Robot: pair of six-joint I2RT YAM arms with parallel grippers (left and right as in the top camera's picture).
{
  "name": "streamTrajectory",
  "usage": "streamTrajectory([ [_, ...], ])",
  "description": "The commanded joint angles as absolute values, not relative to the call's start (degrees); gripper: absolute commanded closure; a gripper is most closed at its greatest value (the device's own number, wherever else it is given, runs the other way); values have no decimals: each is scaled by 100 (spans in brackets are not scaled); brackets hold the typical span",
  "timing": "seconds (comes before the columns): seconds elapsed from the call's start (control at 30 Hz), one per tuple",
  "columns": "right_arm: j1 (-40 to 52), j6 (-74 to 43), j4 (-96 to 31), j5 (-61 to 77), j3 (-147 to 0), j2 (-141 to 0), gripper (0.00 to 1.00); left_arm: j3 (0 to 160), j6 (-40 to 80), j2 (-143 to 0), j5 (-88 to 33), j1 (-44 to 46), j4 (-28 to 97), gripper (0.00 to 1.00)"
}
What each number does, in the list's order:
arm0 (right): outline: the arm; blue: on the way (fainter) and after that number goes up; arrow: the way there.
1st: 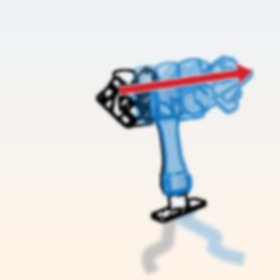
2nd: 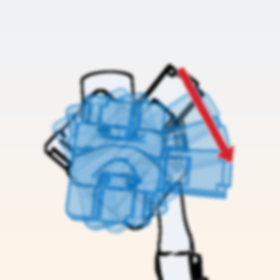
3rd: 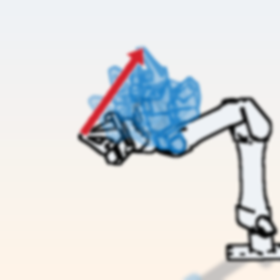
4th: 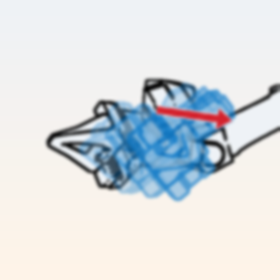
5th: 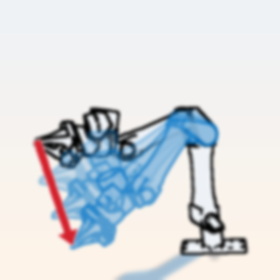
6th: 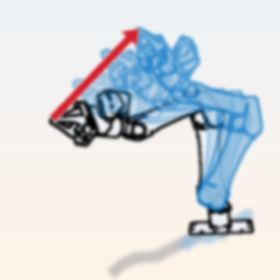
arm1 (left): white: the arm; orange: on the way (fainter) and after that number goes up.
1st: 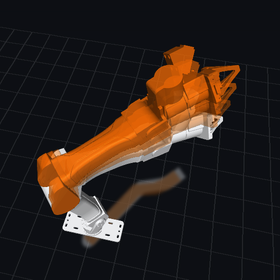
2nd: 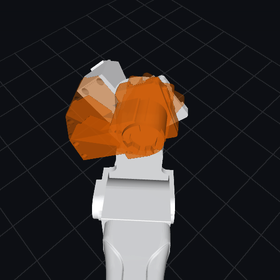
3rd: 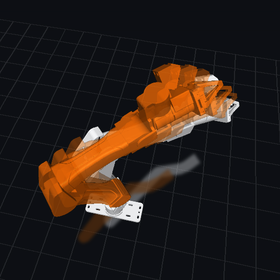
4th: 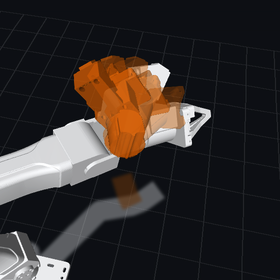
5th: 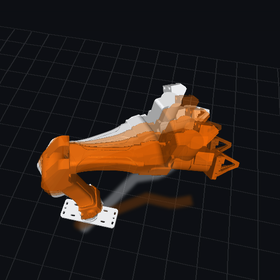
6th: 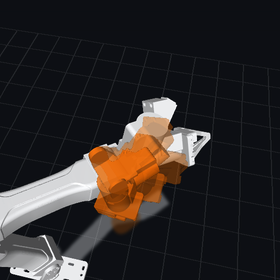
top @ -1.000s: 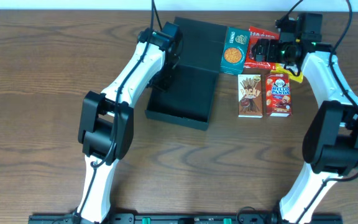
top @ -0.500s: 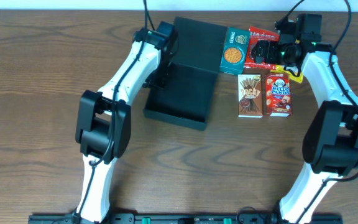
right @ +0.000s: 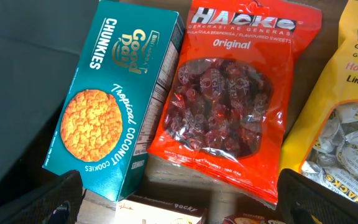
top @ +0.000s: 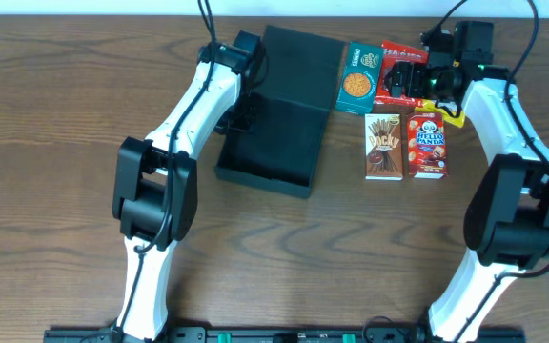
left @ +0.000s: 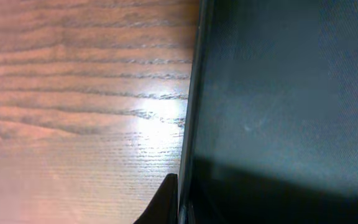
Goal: Pack container
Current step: 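Drag the black box right toward the snacks with the left gripper, then release the black box and lift the left gripper away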
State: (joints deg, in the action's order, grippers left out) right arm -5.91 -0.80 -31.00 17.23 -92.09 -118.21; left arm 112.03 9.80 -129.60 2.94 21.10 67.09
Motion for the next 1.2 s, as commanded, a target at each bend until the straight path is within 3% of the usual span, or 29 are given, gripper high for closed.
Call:
streamTrajectory([
  [0.0, -593, -36, -3109, 1831, -9299, -11810, 1, 10873, 1739, -12908, 294, 2091, 6744, 94],
  [0.43, -591, -36, -3111, 1907, -9299, -11810, 1, 10731, 1627, -12908, 320, 2086, 6576, 94],
  [0.53, -585, -36, -3103, 2126, -9299, -11810, 1, 10733, 1632, -12905, 314, 2078, 6571, 79],
  [0.6, -539, -36, -3094, 2191, -9299, -11810, 1, 10744, 1730, -12897, 281, 2060, 6573, 62],
  [0.67, -460, -36, -3052, 2187, -9299, -11810, 1, 10750, 1802, -12866, 202, 2023, 6547, 37],
  [0.77, -268, -38, -2917, 1997, -9299, -11810, 1, 10753, 1802, -12770, -115, 1927, 6412, 17],
  [0.87, -38, -38, -2840, 1621, -9299, -11810, 1, 10755, 1802, -12628, -342, 1817, 6257, 10],
  [1.17, 574, -521, -2491, 451, -9299, -11935, 1, 10753, 1778, -11841, -735, 1387, 5540, 2],
])
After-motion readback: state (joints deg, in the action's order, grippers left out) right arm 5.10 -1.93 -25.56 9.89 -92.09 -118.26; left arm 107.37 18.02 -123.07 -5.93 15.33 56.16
